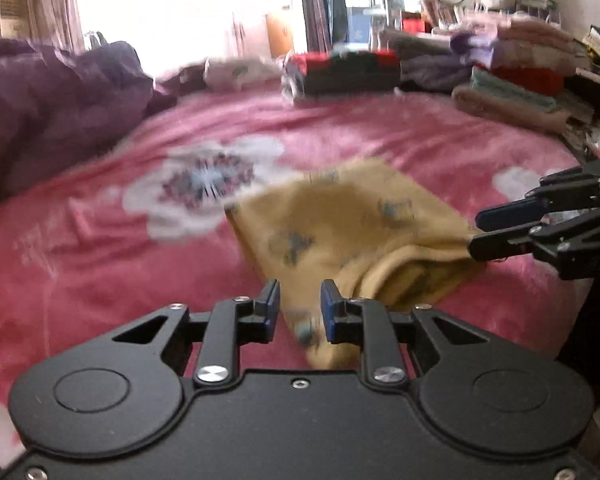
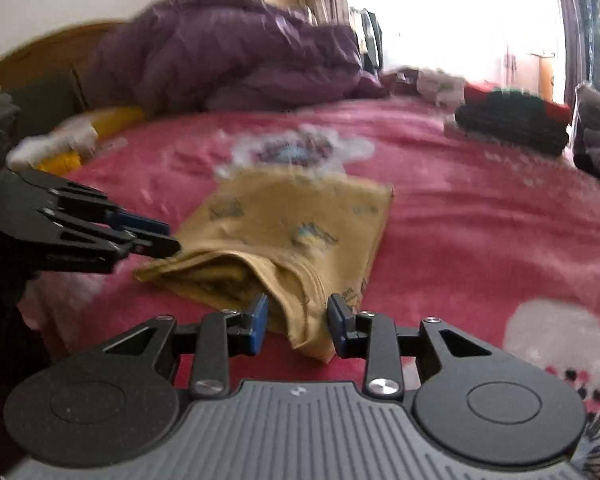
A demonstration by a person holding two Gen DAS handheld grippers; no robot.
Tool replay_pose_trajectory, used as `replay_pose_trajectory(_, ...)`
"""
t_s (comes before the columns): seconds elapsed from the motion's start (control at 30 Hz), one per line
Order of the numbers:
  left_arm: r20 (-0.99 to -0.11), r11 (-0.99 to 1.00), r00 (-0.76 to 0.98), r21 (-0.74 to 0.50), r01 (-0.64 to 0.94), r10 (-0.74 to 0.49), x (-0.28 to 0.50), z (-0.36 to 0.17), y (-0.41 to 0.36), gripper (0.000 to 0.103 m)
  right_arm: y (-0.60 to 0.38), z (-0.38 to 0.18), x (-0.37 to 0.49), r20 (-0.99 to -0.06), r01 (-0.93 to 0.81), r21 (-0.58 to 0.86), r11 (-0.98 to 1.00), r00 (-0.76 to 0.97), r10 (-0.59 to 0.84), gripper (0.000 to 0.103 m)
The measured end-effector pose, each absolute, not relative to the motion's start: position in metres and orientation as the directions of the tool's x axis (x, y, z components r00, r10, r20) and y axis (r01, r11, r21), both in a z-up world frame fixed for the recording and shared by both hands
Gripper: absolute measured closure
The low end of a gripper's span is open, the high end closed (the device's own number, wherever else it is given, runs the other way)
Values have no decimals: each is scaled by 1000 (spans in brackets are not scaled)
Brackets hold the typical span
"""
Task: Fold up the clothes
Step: 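Move both open grippers to the folded shirt's edge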
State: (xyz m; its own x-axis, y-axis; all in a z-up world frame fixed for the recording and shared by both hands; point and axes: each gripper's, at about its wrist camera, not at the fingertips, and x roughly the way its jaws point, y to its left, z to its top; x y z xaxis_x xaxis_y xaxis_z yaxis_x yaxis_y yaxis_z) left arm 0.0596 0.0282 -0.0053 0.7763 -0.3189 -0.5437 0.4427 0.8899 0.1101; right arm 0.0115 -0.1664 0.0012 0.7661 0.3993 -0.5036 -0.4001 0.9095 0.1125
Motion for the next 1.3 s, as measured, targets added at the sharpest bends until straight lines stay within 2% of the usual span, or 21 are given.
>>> replay_pose_trajectory(0.13,-507,910,794,41,412,-336,82,-2,31,83,-172,15,17,-434,-399,110,911,805,405,69)
replay_pose_trajectory(0.23,-501,906,790,25,423,-354,103,-2,26,83,-168,21,39,-427,-405,72,912,814,395,69)
replay_pose_trajectory(0.47,-487,894,779,-13,447,-396,152,-2,15,83,-147,23,105,-485,-476,-42,879,779,398,71)
replay_pose_trajectory(0.53,-500,887,761,-32,461,-414,166,-6,12,83,-141,19,125,-509,-496,-61,866,762,401,75)
replay_pose_trajectory(0.6,-551,880,726,-31,473,-410,180,-16,5,83,-139,13,141,-525,-502,-50,863,749,405,75)
replay_pose_trajectory(0.73,-584,882,706,-39,469,-401,194,-31,0,82,-143,-9,167,-576,-484,37,874,705,415,76)
replay_pose_trajectory(0.83,-586,882,701,-51,469,-407,195,-33,1,80,-145,-14,169,-571,-466,68,882,707,418,76)
replay_pose_trajectory(1.03,-561,882,722,-29,470,-404,172,-21,10,79,-138,-5,167,-583,-452,34,891,715,386,76)
replay_pose_trajectory(1.2,-526,881,748,-2,474,-404,139,-4,24,79,-151,16,112,-513,-448,22,894,762,394,76)
replay_pose_trajectory(1.3,-553,871,732,25,491,-398,114,-8,27,79,-156,13,83,-498,-427,33,903,777,386,76)
